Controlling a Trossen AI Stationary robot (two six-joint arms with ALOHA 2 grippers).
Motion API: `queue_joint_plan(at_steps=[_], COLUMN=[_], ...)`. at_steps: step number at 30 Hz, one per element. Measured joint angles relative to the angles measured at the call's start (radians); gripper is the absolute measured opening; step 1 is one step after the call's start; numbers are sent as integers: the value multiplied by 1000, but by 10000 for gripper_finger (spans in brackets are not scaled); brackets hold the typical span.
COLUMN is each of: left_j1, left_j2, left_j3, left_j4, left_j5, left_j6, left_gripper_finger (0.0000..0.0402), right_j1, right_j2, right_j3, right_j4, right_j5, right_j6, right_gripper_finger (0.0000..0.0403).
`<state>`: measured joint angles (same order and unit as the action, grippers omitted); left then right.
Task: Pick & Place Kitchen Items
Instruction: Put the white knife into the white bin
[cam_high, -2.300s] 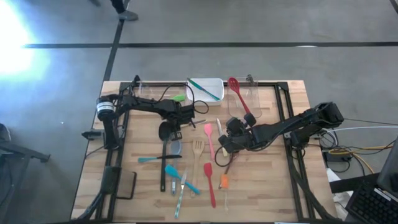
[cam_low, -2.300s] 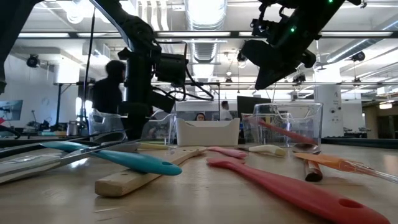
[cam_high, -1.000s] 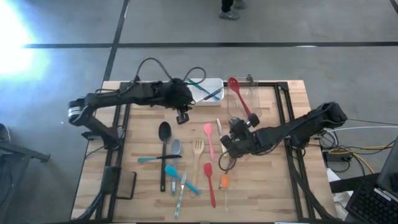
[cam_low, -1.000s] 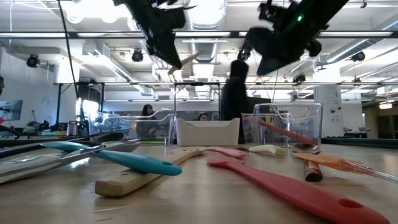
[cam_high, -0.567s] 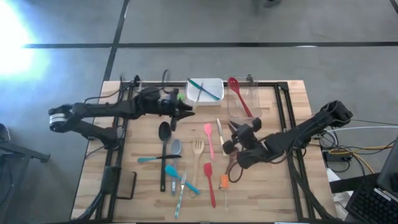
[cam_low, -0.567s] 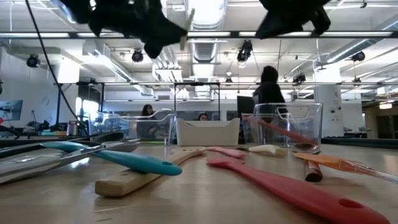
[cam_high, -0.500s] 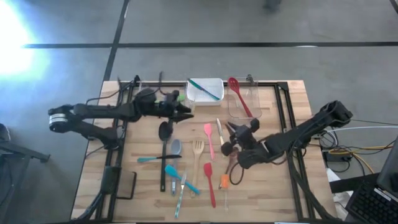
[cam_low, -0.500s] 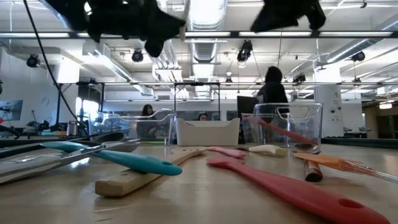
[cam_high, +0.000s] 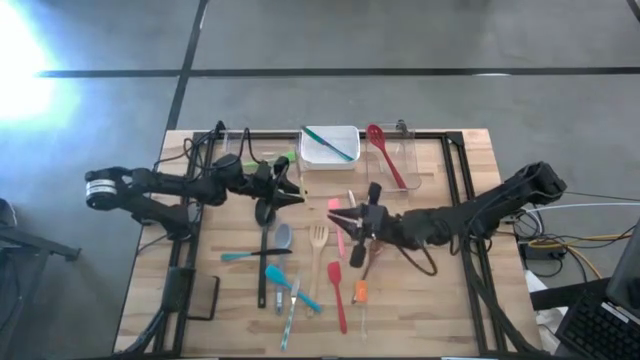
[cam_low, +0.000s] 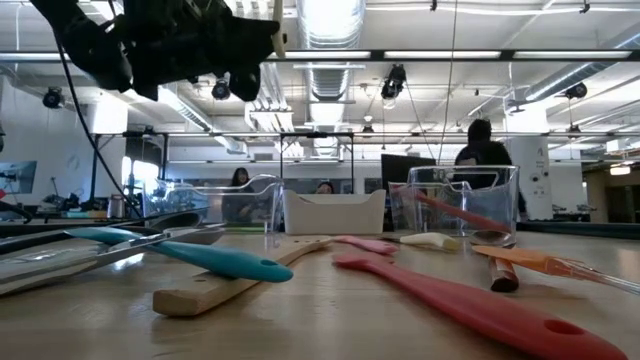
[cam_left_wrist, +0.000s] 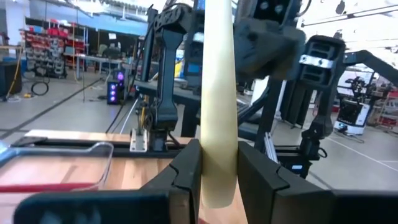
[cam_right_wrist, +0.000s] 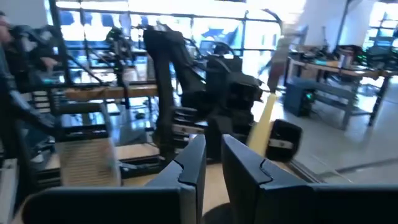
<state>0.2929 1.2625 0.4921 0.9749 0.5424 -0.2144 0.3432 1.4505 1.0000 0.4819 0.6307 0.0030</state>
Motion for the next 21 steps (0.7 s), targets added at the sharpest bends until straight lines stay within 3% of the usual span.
queue_joint_plan(at_steps=[9,17,21], left_j1=[-1,-2,-2], left_j2=[0,0,1], left_j3=[29,37,37], left_j4=[-3,-8,-13], left_j5=[0,0,-1], left_j6=[2,11,22], left_gripper_finger=[79,79,79], right_j1=[-71,-128,-150], right_j2=[11,11,11], right_j3=[1,2,2], right_j4=[-2,-2,1], right_j5=[31,14,-76], right_j6=[102,176,207], right_gripper_finger=[59,126,160])
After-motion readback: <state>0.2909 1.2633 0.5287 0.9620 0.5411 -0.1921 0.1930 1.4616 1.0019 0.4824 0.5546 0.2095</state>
